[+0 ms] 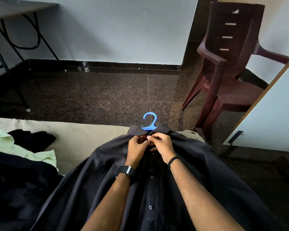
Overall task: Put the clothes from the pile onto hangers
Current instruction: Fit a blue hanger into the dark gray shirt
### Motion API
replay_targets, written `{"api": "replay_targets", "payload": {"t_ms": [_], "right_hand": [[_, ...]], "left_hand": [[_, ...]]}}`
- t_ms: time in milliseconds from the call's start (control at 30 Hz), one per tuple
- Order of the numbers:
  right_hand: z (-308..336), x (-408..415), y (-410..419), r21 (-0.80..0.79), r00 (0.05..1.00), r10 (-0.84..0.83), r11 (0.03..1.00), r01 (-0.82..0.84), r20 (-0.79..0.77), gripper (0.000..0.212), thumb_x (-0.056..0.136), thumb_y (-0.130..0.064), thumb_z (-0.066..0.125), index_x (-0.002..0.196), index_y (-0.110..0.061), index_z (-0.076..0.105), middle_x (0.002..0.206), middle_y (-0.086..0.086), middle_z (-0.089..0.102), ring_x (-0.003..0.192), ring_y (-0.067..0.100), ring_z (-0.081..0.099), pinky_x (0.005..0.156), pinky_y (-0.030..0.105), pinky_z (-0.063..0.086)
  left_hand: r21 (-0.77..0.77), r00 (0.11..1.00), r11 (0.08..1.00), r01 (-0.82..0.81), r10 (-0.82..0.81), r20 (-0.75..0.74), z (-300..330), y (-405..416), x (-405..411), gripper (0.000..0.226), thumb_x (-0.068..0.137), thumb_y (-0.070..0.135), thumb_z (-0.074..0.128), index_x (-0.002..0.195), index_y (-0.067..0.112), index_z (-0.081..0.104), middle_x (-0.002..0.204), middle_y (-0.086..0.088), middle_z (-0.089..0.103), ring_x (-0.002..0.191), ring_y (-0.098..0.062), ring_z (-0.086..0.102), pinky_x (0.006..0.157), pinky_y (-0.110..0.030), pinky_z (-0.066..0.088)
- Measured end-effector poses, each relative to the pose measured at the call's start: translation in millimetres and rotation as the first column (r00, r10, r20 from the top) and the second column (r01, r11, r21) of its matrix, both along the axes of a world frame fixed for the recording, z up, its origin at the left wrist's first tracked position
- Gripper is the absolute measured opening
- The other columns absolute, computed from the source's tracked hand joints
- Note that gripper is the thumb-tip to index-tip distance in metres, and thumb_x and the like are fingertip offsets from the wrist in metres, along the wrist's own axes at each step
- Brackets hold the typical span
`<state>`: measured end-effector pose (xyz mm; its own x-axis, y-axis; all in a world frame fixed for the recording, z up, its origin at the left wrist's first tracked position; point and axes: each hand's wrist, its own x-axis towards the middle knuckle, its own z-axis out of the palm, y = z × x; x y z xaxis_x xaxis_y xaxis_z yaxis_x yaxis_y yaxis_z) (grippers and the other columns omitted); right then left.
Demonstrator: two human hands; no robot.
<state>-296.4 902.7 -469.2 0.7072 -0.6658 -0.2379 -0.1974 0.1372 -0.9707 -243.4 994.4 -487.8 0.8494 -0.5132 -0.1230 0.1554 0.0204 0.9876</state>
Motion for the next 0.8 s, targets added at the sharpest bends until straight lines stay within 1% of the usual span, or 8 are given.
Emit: {"api": "replay_targets", "payload": {"t_ms": [100,233,333,433,533,600,700,800], "right_hand": [[0,-1,-3,-0.006,1.000,0.021,1.000,-0.021,-0.020,0.006,0.088,-0.008,0.065,0.090,-0.003,0.065,0.073,0.006,0.064,0.061,0.012,0.060,0.046,0.019,0.048],[-2,-4,-4,0.019,1.000,0.020,1.000,-0.020,0.012,0.005,0.089,-0.006,0.063,0.089,-0.006,0.068,0.074,0.005,0.066,0.061,0.011,0.060,0.050,0.019,0.048],[-3,-6,-4,0.024,1.000,0.013,1.000,-0.014,0.016,0.009,0.091,-0.005,0.061,0.094,-0.005,0.069,0.077,0.005,0.067,0.065,0.012,0.060,0.053,0.020,0.050],[-4,-6,-4,0.019,1.000,0.008,1.000,-0.008,0.022,0.012,0.091,-0.004,0.060,0.097,-0.001,0.069,0.078,0.006,0.067,0.066,0.012,0.059,0.053,0.019,0.050],[-3,-5,-2,-0.006,1.000,-0.001,1.000,0.001,0.009,0.008,0.089,-0.004,0.062,0.093,-0.002,0.069,0.076,0.005,0.066,0.063,0.011,0.058,0.051,0.018,0.049],[-4,-4,-1,-0.029,1.000,-0.001,1.000,0.001,-0.006,0.007,0.089,-0.004,0.062,0.090,-0.003,0.069,0.075,0.006,0.066,0.063,0.011,0.058,0.050,0.018,0.048],[-4,-2,2,-0.067,1.000,-0.014,0.998,0.012,-0.025,0.008,0.088,-0.006,0.063,0.087,-0.003,0.070,0.076,0.009,0.066,0.061,0.012,0.057,0.049,0.019,0.047],[-6,1,3,-0.091,0.998,-0.038,0.995,0.033,-0.048,0.009,0.088,-0.008,0.063,0.083,-0.005,0.070,0.075,0.011,0.066,0.057,0.014,0.055,0.046,0.021,0.045]], "left_hand": [[0.022,0.999,1.000,0.001,-0.002,0.050,0,1,0,0.021,0.084,-0.003,0.066,0.104,-0.004,0.065,0.099,-0.015,0.072,0.091,-0.022,0.070,0.080,-0.030,0.057],[0.093,0.994,0.995,-0.047,0.037,0.104,-5,-1,5,0.017,0.082,0.005,0.071,0.098,0.003,0.069,0.094,-0.007,0.074,0.089,-0.016,0.070,0.085,-0.034,0.056],[0.140,0.987,0.987,-0.077,0.056,0.152,-8,-4,8,0.013,0.082,0.011,0.072,0.095,0.008,0.070,0.091,-0.004,0.074,0.087,-0.013,0.070,0.085,-0.036,0.056],[0.161,0.980,0.979,-0.122,0.092,0.178,-8,-7,6,0.009,0.083,0.010,0.071,0.091,0.008,0.070,0.088,-0.003,0.073,0.085,-0.013,0.070,0.084,-0.036,0.056],[0.163,0.984,0.978,-0.132,0.109,0.143,-9,-9,6,0.007,0.084,0.008,0.068,0.089,0.005,0.071,0.086,-0.005,0.074,0.084,-0.016,0.070,0.084,-0.041,0.056],[0.146,0.992,0.983,-0.114,0.105,0.071,-7,-9,7,0.006,0.084,0.006,0.066,0.086,0.006,0.072,0.084,-0.008,0.074,0.084,-0.020,0.071,0.085,-0.044,0.056],[0.130,0.993,0.985,-0.110,0.116,-0.036,-3,-9,9,0.010,0.083,0.000,0.063,0.084,0.004,0.072,0.084,-0.012,0.074,0.086,-0.025,0.071,0.087,-0.046,0.055],[0.158,0.994,0.983,-0.092,0.101,-0.051,-3,-11,12,0.012,0.082,0.000,0.061,0.086,0.002,0.073,0.085,-0.011,0.074,0.089,-0.025,0.070,0.089,-0.046,0.054]]}}
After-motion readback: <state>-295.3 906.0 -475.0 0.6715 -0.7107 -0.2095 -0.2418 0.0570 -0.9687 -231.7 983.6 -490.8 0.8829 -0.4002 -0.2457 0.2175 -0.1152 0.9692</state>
